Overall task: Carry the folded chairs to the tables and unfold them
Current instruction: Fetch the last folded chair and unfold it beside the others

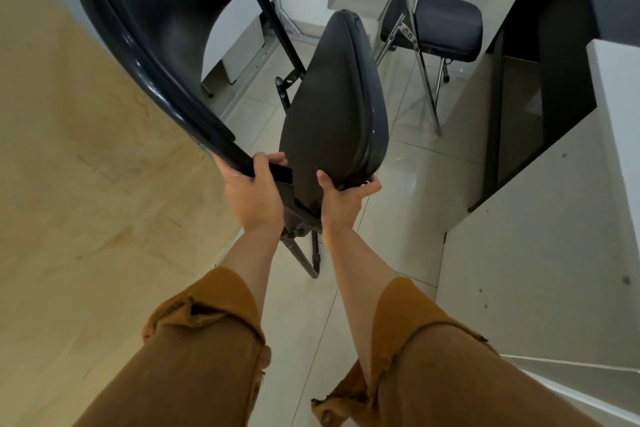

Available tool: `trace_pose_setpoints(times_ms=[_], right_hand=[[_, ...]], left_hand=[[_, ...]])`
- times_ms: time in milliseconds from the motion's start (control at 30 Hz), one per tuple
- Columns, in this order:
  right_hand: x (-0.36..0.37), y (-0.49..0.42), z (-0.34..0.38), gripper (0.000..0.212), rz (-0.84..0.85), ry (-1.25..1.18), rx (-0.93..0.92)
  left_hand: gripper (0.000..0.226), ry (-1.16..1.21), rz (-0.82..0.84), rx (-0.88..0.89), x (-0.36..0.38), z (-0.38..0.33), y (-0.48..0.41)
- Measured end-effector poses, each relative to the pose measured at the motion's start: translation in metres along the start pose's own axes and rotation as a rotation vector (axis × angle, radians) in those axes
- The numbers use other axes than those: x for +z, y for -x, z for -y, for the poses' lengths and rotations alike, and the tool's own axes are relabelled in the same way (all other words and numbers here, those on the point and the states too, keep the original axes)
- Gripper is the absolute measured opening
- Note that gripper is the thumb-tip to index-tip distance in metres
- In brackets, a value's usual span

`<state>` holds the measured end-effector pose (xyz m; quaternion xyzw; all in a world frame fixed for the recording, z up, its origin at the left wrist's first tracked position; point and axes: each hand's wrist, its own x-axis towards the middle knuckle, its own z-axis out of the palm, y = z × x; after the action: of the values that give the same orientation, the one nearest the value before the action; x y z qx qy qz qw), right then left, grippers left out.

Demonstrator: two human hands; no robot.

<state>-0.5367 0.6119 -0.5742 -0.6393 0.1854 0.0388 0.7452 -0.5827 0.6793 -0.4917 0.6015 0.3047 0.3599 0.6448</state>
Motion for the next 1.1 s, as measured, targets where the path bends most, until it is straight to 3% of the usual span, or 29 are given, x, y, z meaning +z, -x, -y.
trace_pose_setpoints(times_ms=[333, 500, 733, 800, 900, 1000, 1100], right_hand=[[-0.042, -0.04, -0.013, 0.09, -0.082, -0.127, 0.232], [-0.061, -0.055, -0.025, 0.093, -0.081, -0.189, 0.317], [-0.078, -0.075, -0.029, 0.095, -0.241, -0.214, 0.371], [-0.08, -0.082, -0.029, 0.091, -0.271, -0.089, 0.389], [-0.073, -0.079, -0.03, 0.08, -0.167, 0.238, 0.439], [-0.06, -0.063, -0.03, 0.086, -0.136, 0.473, 0.491], [-0.052, -0.045, -0.042, 0.082, 0.056, 0.704, 0.341]], left_hand=[[0.034, -0.05, -0.123, -0.056, -0.008, 0.034, -0.003], [0.037, -0.058, -0.163, -0.057, -0.003, 0.051, 0.0], [0.044, -0.085, -0.146, -0.092, 0.015, 0.065, 0.015], [0.047, -0.097, -0.14, -0.109, 0.022, 0.065, 0.023], [0.05, -0.066, -0.138, -0.158, 0.032, 0.068, 0.032], [0.045, -0.033, -0.153, -0.209, 0.037, 0.07, 0.036], [0.032, -0.03, -0.188, -0.222, 0.037, 0.077, 0.035]])
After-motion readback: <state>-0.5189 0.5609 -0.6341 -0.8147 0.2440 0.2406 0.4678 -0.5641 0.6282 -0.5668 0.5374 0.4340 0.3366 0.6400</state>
